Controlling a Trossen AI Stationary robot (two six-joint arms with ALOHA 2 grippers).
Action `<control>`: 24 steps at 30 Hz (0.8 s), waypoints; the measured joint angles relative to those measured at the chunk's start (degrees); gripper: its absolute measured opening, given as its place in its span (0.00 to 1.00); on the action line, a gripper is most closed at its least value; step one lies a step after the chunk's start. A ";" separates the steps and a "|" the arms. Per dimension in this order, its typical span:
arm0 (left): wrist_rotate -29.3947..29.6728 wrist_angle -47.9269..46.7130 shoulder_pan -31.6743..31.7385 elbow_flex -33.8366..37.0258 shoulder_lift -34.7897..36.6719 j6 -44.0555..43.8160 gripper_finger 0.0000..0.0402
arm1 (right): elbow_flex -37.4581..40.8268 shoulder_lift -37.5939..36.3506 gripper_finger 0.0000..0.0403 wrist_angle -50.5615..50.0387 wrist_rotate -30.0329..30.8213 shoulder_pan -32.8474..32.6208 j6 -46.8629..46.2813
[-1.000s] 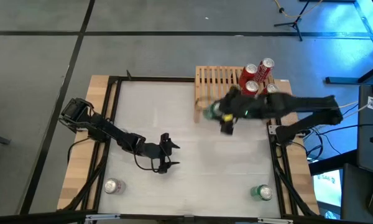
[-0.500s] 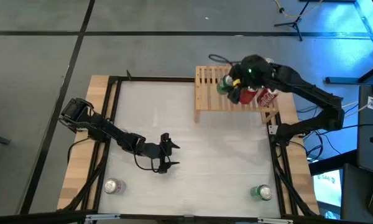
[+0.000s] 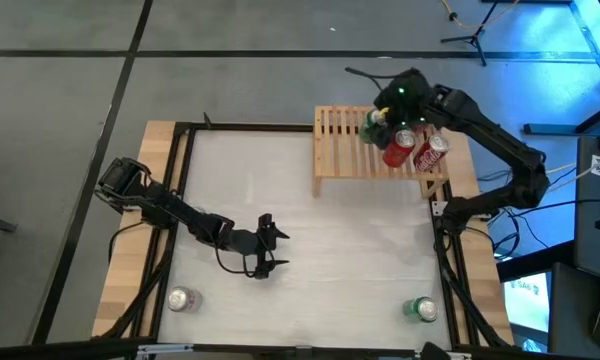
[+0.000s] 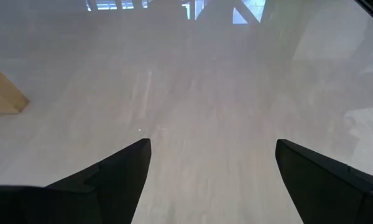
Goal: Place canned beverage on shelf
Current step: Put the top green soda can on the shelf
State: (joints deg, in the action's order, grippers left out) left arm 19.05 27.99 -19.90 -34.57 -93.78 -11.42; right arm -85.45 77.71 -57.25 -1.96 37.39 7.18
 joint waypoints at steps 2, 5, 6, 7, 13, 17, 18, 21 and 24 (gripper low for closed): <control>0.00 -0.02 0.00 0.00 0.00 0.00 0.83 | 0.02 1.07 0.71 -0.61 0.01 0.31 0.46; -0.02 -0.04 0.00 0.00 0.00 0.01 0.83 | 0.02 2.30 0.71 -0.07 -0.24 0.15 0.53; -0.02 -0.04 0.00 0.00 0.00 0.00 0.83 | 0.02 2.68 0.71 0.02 -0.23 0.15 0.76; -0.02 -0.04 0.00 0.00 0.00 0.00 0.83 | -0.02 3.01 0.71 0.22 -0.02 0.13 0.88; -0.04 -0.08 0.00 0.00 0.00 0.01 0.83 | -0.13 3.46 0.71 0.34 0.22 0.13 1.05; -0.04 -0.07 0.00 0.00 0.00 0.02 0.83 | -0.13 3.49 0.73 0.25 1.00 0.13 1.17; -0.04 -0.07 0.00 0.00 0.00 0.02 0.83 | -0.13 3.52 0.75 0.20 1.43 0.13 1.17; -0.04 -0.07 0.00 0.00 0.00 0.01 0.83 | -0.09 3.55 0.86 0.11 1.89 0.15 1.08; -0.04 -0.07 0.00 0.00 0.00 0.00 0.83 | -0.07 3.57 0.94 0.06 1.90 0.15 0.94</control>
State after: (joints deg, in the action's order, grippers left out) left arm 19.00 27.92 -19.90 -34.57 -93.78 -11.42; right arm -85.52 81.28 -57.19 -0.05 37.54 8.12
